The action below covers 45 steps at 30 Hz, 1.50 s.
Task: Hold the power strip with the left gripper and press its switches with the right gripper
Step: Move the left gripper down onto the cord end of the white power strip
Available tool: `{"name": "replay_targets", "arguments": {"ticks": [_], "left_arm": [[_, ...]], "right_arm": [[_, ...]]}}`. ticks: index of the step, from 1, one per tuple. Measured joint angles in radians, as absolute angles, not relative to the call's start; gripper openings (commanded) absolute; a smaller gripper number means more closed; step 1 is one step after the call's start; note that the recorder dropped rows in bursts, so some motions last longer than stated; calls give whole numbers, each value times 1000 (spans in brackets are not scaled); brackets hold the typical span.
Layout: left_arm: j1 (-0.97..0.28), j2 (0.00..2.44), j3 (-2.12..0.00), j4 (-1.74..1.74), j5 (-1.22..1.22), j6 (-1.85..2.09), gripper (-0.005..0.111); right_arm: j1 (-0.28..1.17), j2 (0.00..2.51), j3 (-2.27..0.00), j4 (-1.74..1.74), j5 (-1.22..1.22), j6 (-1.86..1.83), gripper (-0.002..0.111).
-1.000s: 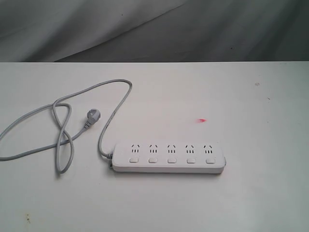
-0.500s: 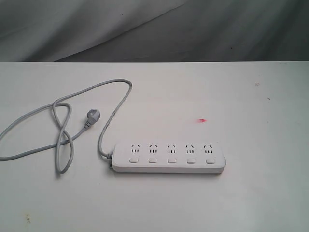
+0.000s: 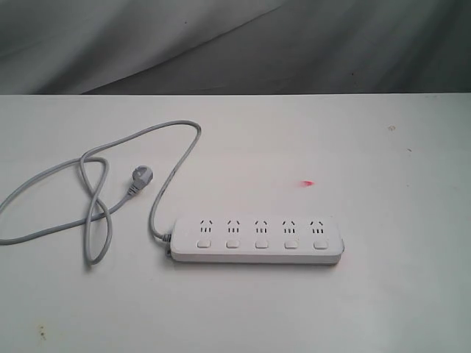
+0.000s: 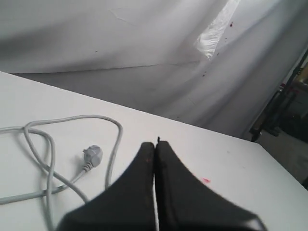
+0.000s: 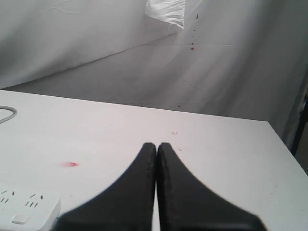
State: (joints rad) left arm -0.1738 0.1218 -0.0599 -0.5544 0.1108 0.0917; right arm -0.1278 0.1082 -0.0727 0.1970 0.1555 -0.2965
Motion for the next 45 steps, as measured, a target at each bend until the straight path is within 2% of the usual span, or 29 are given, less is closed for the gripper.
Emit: {"name": "replay_targets", "arguments": {"ticks": [5,9,12,18,22,24,27,30,31,32,35,45], "left_arm": [[-174,316,-284,-535,351,266,0],[-174,701,-565,-499,641,693,0],[-174,979,-734,-497,770,1010,0],[-174,1250,-840,-584,777,1176,0],[-174,1409,-841,-686,782,1535,3],[-174,1450,-841,-750,782,1657,11],[-174,1500,-841,-782,784,1760,41],[-174,1537,-842,-784,786,1800,58],[-174,1546,-842,-786,783,1821,69],[-174,1559,-842,-786,772,1843,73],[-174,1581,-842,-810,742,1854,77],[-174,1710,-914,-871,684,1883,77]], "right_arm": [[-128,108,-73,197,155,-296,0],[-128,108,-73,197,155,-296,0],[-128,108,-73,197,155,-296,0],[-128,108,-73,197,155,-296,0],[-128,108,-73,197,155,-296,0],[-128,108,-73,197,155,-296,0],[-128,108,-73,197,155,-296,0],[-128,108,-73,197,155,-296,0],[-128,108,-73,197,155,-296,0],[-128,108,-73,197,155,-296,0],[-128,108,-73,197,155,-296,0],[-128,108,-73,197,155,-296,0]]}}
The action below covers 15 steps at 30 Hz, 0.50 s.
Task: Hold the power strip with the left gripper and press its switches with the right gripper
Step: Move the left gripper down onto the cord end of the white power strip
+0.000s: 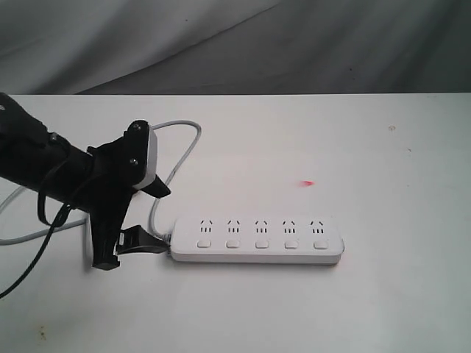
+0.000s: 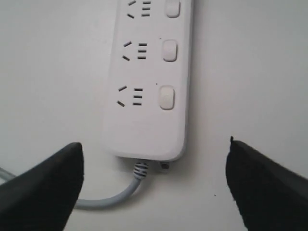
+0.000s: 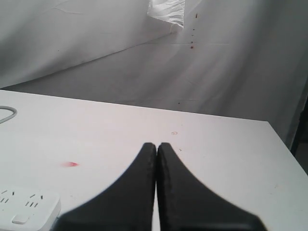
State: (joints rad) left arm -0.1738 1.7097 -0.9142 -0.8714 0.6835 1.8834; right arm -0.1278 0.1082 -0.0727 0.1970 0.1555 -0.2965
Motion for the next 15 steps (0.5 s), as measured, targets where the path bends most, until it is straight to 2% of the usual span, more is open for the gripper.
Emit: {"name": "replay_targets", "arguments": {"ticks": [7,15], "left_arm": [[-174,1821,-993,-874,699,1883,87],[-174,1900,-1052,-874,701,1911,87]], "right_arm": [[-128,108,-73,197,155,-296,0],[-128,108,-73,197,155,-296,0]]}}
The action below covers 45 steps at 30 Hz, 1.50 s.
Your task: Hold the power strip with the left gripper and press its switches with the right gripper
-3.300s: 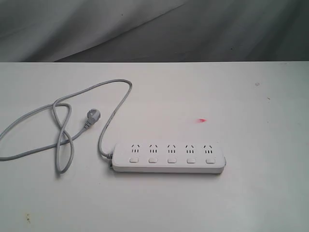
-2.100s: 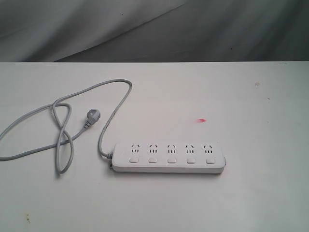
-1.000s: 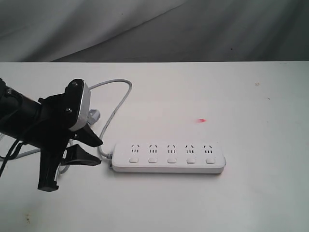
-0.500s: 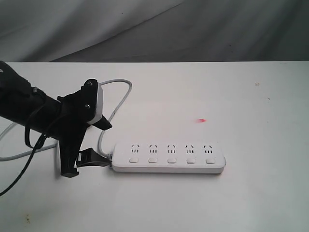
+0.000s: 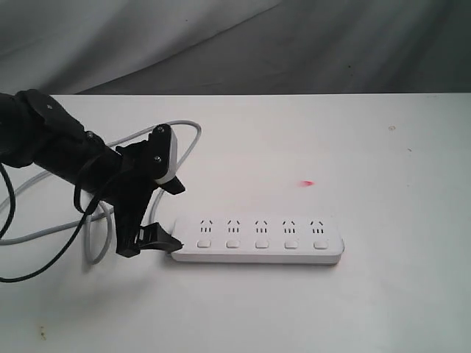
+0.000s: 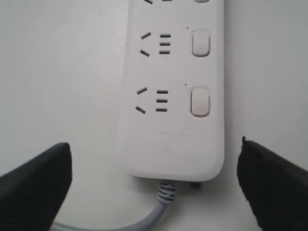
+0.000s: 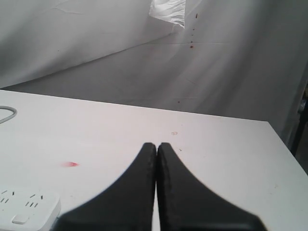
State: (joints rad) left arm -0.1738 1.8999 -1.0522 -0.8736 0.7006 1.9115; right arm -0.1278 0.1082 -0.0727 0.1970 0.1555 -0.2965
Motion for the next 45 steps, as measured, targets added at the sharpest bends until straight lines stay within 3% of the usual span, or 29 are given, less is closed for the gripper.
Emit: {"name": "replay_targets", "arguments": {"ticks": [45], "left_arm": [[-215,1992,-1058,-866,686,1870,87]], "right_arm": [[-128,108,-73,197,155,-296,0]]}}
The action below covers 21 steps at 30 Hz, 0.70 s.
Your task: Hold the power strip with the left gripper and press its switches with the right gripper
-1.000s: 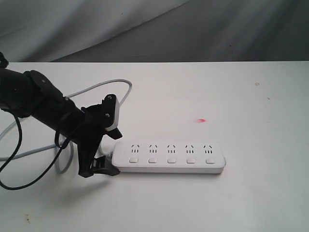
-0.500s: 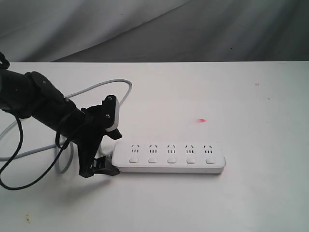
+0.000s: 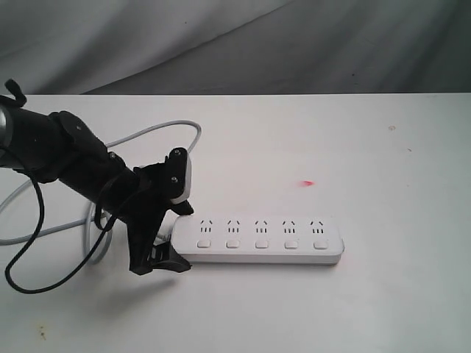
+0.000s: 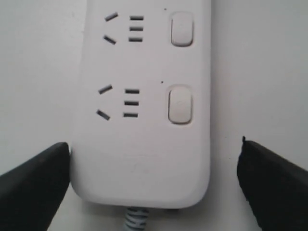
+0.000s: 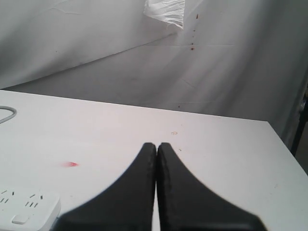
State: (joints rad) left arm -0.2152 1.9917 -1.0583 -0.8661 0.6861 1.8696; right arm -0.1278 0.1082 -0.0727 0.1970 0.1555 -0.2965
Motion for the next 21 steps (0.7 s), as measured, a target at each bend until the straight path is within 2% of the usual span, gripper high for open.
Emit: {"name": "replay_targets", "arguments": {"ticks": [6,21], "left_arm": [[-215,1992,-1058,-824,677,1830,86],[-215,1992,-1060,-807,670,1818,69]], "right_arm": [[-128,108,-73,197,155,-296,0],[-128,108,-73,197,155,-296,0]]}}
